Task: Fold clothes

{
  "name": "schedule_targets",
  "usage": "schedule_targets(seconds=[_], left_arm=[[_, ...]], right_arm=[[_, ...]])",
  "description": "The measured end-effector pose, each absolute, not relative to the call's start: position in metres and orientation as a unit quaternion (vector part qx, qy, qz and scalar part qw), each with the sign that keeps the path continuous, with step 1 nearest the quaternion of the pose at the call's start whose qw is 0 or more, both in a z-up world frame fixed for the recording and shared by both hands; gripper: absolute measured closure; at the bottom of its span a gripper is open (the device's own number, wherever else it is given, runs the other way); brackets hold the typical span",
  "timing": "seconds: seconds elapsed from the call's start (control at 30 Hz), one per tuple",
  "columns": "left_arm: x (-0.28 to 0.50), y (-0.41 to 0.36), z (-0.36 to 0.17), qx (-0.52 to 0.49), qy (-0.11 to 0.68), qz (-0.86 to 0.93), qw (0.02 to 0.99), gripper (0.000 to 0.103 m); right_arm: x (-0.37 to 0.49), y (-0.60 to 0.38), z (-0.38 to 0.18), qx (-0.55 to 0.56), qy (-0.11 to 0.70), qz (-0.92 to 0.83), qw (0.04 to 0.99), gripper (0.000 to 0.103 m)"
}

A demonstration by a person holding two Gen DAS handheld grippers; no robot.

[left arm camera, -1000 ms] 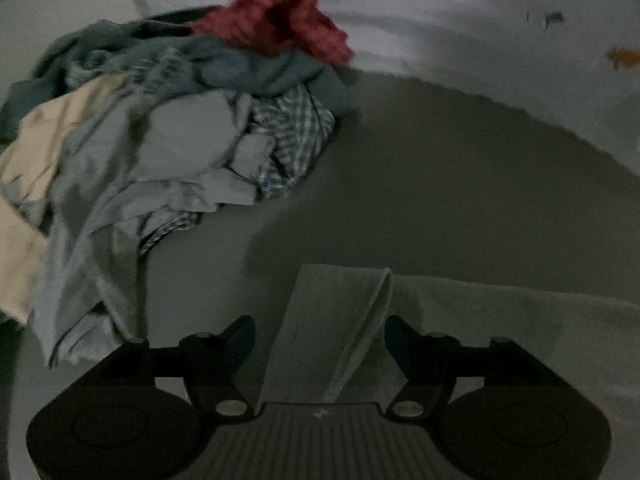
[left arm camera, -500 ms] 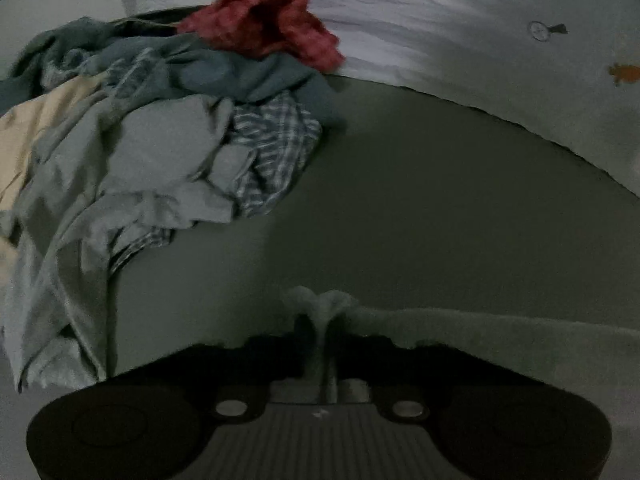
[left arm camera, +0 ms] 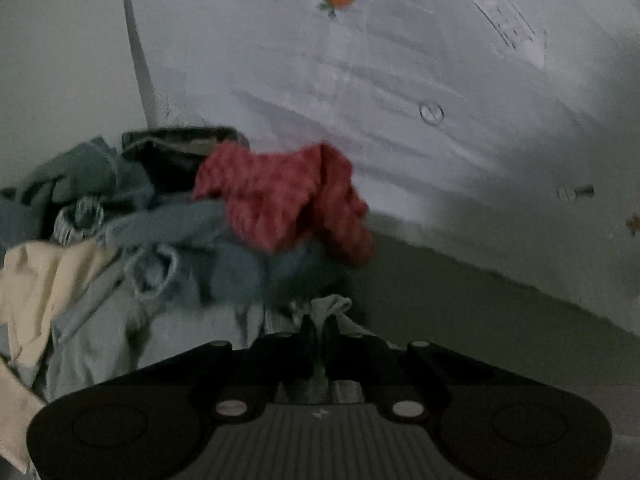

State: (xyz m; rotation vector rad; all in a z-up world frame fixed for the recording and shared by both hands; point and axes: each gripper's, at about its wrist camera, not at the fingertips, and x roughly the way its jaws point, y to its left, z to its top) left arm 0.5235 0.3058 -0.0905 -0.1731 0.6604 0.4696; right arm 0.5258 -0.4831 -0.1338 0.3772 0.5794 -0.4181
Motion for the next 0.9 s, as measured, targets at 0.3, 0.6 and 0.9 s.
schedule_targets(seconds=[0.3, 0.6, 0.9], left_arm=[[0.578, 0.300, -0.136, -0.019, 0.381, 0.268, 0.885, 0.087], [0.509, 0.277, -0.138, -0.066, 0.395, 0.251, 0.881, 0.029], [0.473, 0.256, -0.175, 0.004, 0.444, 0.277, 0.852, 0.021]], right_arm=[[0.544, -0.469, -0.163, 0.136, 0.331, -0.252, 0.899, 0.058], [0.532, -0.432, -0.152, 0.083, 0.332, -0.241, 0.908, 0.039], [0.502, -0.410, -0.155, 0.085, 0.356, -0.218, 0.904, 0.038]])
